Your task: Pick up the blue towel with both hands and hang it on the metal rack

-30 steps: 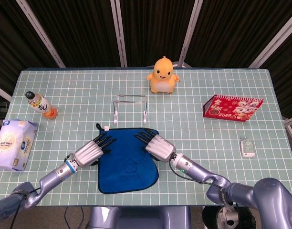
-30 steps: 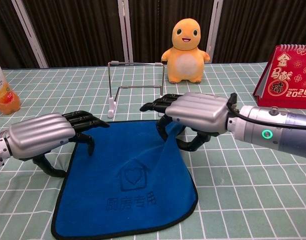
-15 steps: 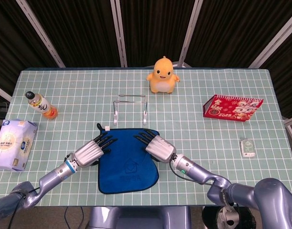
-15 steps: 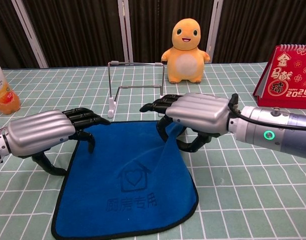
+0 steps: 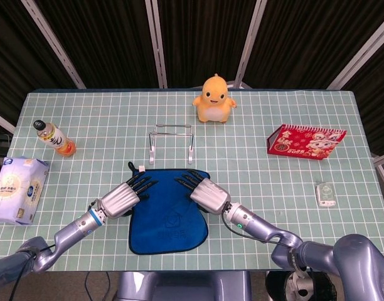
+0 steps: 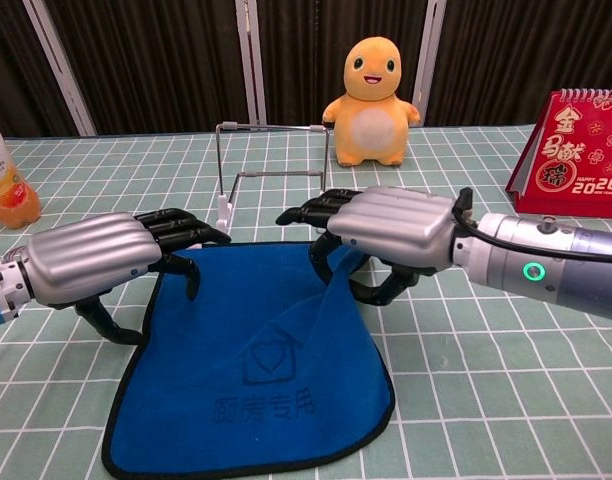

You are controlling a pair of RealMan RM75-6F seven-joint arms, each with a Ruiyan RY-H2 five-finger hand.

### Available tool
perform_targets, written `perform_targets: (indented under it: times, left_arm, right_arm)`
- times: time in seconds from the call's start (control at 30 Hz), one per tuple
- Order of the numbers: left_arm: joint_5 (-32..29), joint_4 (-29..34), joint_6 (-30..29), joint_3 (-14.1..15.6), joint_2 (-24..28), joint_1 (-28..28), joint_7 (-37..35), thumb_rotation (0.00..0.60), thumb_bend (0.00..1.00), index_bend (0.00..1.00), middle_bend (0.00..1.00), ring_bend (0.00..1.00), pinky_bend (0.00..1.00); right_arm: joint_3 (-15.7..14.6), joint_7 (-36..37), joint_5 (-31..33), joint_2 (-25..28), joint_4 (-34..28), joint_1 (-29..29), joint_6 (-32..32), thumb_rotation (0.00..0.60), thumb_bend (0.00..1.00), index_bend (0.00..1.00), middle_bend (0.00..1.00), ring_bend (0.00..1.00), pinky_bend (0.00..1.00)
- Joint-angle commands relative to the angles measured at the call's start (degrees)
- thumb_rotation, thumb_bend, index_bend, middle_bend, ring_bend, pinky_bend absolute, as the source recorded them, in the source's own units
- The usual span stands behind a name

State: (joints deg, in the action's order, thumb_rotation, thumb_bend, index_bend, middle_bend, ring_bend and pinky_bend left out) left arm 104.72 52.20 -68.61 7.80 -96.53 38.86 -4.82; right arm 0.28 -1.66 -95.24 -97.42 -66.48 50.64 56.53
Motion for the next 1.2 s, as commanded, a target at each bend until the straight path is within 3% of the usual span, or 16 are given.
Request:
perform_targets:
  times: [0.03,0.13,0.4,0.93,1.2]
  left_arm:
    - [-0.19,-0.07,0.28,0.13,-0.16,0.04,0.09,0.600,0.08,0.40,0.00,0.00,0.00]
    - [-0.43,-0.38,0.57,0.27,-0.50,0.07,0.07,0.600,0.10,0.40,0.00,0.00,0.00]
    - [-0.65,-0.65,1.03,0.52,-1.08,0.44,0.01,0.600,0.30,0.40,0.00,0.00,0.00]
    - [-1.31,-0.79,1.27,0.83,-1.89,0.47,0.27,0.600,0.44,0.48,0.00,0.00,0.00]
    - [-1.53,-0.71,-0.13,0.59,-1.85,0.18,-0.37,0.600,0.47,0.66,0.00,0.00,0.00]
  right_arm:
    - [-0.01,-0.03,-0.01,0.00,0.00,-0.01,-0.01,0.600,0.58,0.66,0.03,0.00,0.00]
    - [-0.01,-0.02,0.00,0.01,0.03,-0.06,0.01,0.600,0.58,0.66,0.03,0.00,0.00]
    - [-0.06,0.27,-0.02,0.07,0.22,-0.14,0.04,0.600,0.58,0.66,0.03,0.00,0.00]
    - [-0.19,0.38,-0.36,0.89,-0.52,-0.44,0.62,0.600,0.58,0.66,0.04,0.00,0.00]
    - [-0.23,0.36,-0.56,1.35,-1.13,-0.63,1.00,0.600,0.58,0.66,0.04,0.00,0.00]
